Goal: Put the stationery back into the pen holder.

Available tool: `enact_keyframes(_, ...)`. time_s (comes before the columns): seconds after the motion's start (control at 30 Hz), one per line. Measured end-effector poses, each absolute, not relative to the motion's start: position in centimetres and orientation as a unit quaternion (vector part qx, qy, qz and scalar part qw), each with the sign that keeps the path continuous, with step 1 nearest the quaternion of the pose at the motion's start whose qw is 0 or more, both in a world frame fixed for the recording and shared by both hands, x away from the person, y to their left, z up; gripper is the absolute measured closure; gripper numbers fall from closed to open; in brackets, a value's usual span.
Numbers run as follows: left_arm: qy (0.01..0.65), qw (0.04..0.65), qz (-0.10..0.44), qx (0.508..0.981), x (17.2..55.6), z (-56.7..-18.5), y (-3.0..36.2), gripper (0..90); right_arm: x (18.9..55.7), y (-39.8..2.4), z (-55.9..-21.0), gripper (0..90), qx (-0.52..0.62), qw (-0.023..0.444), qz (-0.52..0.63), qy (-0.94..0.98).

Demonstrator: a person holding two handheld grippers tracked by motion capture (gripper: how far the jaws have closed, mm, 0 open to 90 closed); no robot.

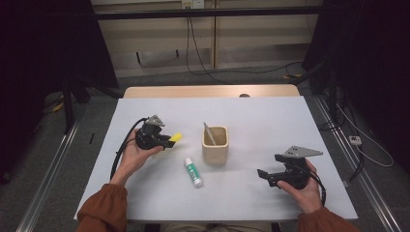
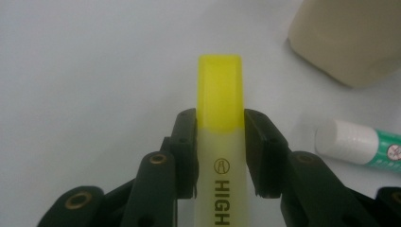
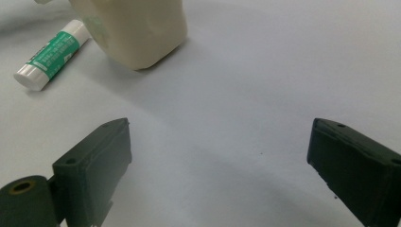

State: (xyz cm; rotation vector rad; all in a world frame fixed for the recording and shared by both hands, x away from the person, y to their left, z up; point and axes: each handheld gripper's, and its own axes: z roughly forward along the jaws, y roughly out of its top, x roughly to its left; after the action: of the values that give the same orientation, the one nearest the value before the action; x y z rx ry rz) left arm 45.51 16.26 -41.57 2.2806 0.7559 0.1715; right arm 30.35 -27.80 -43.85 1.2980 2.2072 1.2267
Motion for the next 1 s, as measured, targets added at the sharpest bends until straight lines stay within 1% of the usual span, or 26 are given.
enact_keyframes(0.27, 0.298, 0.408, 0.077, 0.859, 44.9, -40.3, 16.3, 67.0, 30.3, -27.8, -43.8, 7.1, 0.451, 0.151, 0.427, 0.769)
enact_keyframes(0.43, 0.276, 0.434, 0.093, 0.853, 44.5, -39.7, 16.1, 67.0, 30.3, -27.8, -43.8, 6.9, 0.452, 0.151, 0.427, 0.769)
enact_keyframes(0.57, 0.271, 0.445, 0.098, 0.848, 44.1, -39.4, 15.8, 67.0, 30.4, -27.8, -43.9, 6.9, 0.451, 0.151, 0.428, 0.769)
enact_keyframes(1.0, 0.289, 0.497, 0.108, 0.811, 43.2, -38.0, 15.7, 67.0, 30.4, -27.8, -43.9, 6.9, 0.451, 0.151, 0.428, 0.769)
